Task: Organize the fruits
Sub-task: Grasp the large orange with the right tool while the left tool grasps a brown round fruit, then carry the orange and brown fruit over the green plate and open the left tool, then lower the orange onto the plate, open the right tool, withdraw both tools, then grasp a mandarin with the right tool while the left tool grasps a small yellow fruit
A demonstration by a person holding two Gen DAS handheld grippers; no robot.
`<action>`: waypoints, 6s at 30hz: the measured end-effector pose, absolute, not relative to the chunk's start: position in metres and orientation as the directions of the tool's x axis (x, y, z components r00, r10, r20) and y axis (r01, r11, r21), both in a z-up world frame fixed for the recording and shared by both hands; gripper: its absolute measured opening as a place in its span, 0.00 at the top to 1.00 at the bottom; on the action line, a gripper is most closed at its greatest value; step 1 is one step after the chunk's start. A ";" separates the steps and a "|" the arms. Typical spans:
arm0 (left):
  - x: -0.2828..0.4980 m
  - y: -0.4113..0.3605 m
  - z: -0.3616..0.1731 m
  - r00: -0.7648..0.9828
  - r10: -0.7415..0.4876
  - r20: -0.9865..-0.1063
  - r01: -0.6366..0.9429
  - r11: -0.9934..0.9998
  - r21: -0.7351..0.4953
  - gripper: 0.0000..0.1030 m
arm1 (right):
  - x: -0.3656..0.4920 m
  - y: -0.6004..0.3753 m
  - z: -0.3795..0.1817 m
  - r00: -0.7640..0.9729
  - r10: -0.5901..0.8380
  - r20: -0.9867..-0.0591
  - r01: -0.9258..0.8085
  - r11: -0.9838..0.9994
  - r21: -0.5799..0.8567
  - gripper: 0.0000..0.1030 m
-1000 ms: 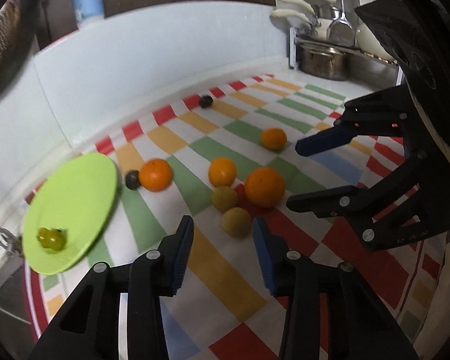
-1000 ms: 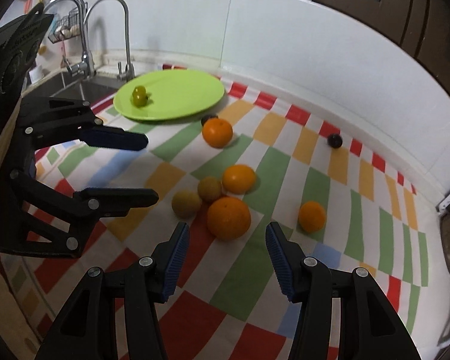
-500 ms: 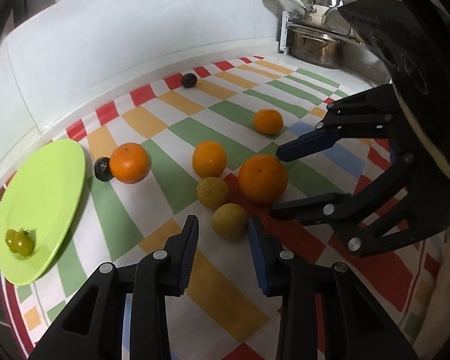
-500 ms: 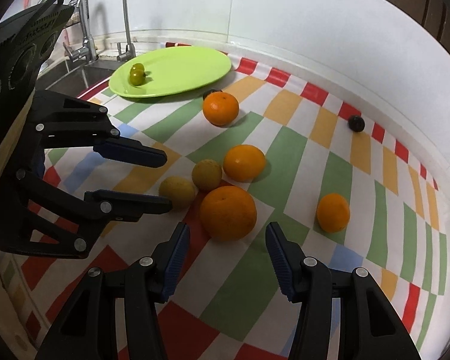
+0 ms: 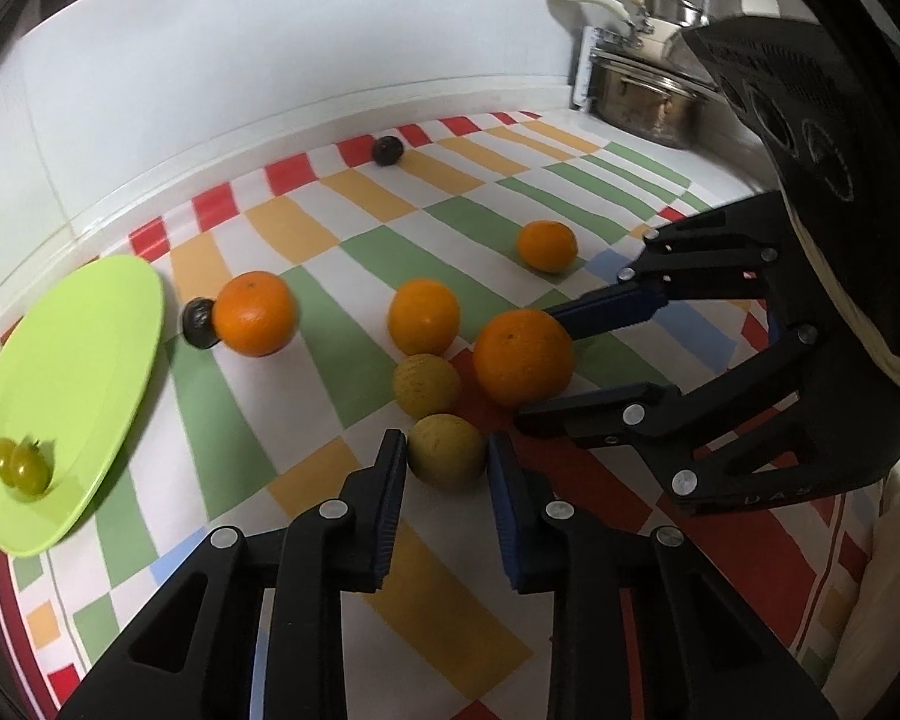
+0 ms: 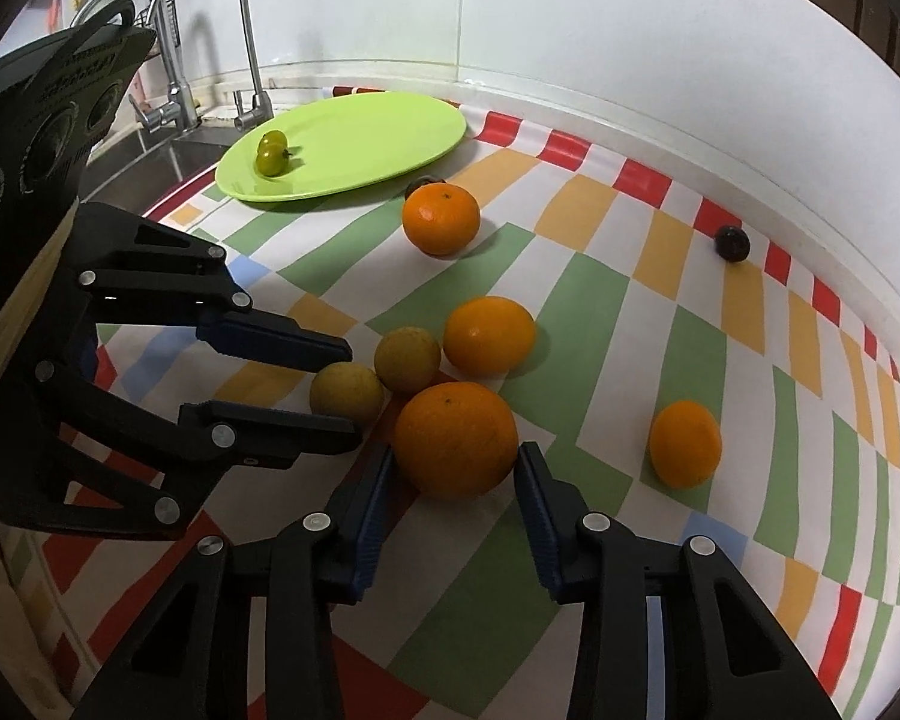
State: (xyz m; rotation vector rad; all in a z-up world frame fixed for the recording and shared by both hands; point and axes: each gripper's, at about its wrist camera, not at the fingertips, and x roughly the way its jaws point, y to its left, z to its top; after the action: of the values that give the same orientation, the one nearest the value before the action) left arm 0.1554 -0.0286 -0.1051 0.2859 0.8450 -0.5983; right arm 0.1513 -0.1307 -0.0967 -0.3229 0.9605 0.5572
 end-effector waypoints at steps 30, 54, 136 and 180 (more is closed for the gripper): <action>0.118 0.018 -0.037 0.754 -0.245 -0.609 0.295 0.955 -0.019 0.73 | 0.125 -0.118 -0.033 0.586 0.406 -0.701 -0.521 0.851 0.058 0.61; 0.111 0.059 0.006 0.866 -0.088 -0.492 0.120 0.992 0.034 0.73 | 0.132 -0.081 0.018 0.659 0.499 -0.563 -0.561 0.825 0.074 0.61; 0.198 0.105 0.017 0.788 -0.019 -0.616 0.018 1.000 -0.008 0.57 | 0.250 -0.030 0.014 0.574 0.449 -0.684 -0.487 0.859 0.155 0.56; 0.147 -0.037 -0.060 0.657 -0.205 -0.726 0.247 0.968 -0.050 0.49 | 0.131 -0.201 -0.041 0.613 0.182 -0.769 -0.209 0.976 0.064 0.47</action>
State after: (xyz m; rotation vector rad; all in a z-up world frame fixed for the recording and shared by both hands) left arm 0.1468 -0.0370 -0.0595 0.0551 0.8151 -0.2561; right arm 0.1312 -0.2014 -0.0414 -0.0330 0.8825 0.2259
